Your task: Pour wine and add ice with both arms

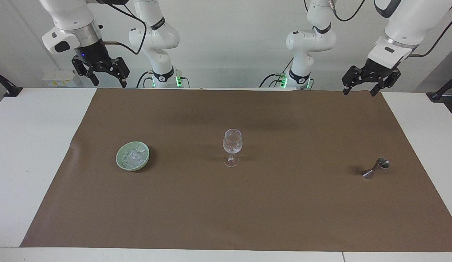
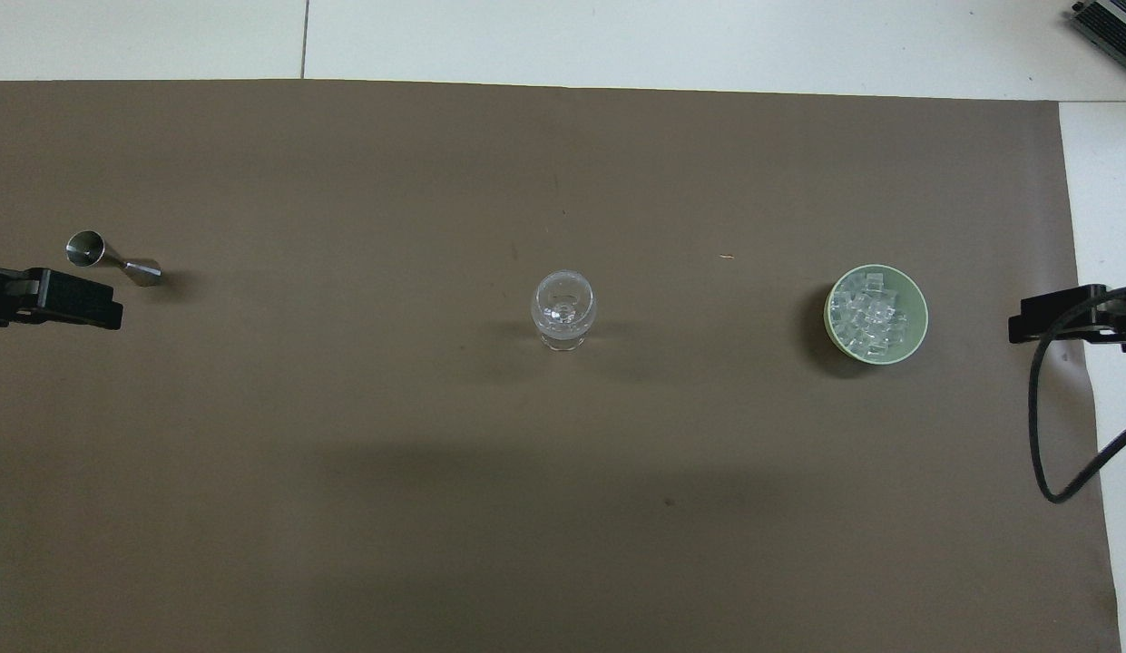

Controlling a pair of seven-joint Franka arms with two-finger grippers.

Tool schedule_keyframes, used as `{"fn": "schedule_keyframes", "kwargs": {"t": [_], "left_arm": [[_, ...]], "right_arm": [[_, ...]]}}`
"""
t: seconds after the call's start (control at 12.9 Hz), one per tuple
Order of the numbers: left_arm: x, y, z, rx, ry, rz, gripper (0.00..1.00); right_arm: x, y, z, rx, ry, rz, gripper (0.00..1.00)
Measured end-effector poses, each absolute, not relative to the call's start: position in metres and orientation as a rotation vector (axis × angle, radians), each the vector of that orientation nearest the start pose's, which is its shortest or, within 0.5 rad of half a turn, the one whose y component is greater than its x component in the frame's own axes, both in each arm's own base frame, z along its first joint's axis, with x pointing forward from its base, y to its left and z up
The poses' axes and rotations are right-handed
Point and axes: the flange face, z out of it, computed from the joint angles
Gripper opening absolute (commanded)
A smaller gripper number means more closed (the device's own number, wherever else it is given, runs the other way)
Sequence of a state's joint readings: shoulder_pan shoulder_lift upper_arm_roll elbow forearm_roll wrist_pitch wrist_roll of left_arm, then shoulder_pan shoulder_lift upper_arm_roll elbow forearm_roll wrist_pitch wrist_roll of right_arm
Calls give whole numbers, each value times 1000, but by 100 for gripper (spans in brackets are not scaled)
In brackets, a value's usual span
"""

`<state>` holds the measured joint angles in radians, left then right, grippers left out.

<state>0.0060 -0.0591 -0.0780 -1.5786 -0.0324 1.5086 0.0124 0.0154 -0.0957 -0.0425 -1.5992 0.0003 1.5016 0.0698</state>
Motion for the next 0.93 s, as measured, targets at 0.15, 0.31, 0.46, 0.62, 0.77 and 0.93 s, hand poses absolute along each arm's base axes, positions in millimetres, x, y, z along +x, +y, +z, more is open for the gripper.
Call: {"fn": "schedule_keyframes", "kwargs": {"t": [0.15, 0.31, 0.46, 0.62, 0.77, 0.93], "left_arm": [[528, -43, 647, -3166, 134, 19, 100], [528, -43, 647, -3166, 132, 19, 100], [528, -43, 647, -3166, 131, 20, 100], [528, -42, 647, -3166, 125, 20, 100], [529, -31, 647, -3167, 74, 22, 100], [529, -17, 646, -3168, -44, 23, 100]], "right_arm": [[517, -15, 656, -3134, 152, 3, 100], [517, -15, 656, -3134, 152, 3, 100], [517, -15, 656, -3134, 152, 3, 100], [517, -15, 656, -3134, 152, 3, 100], [517, -15, 656, -3134, 152, 3, 100], [517, -15, 656, -3134, 152, 3, 100]]}}
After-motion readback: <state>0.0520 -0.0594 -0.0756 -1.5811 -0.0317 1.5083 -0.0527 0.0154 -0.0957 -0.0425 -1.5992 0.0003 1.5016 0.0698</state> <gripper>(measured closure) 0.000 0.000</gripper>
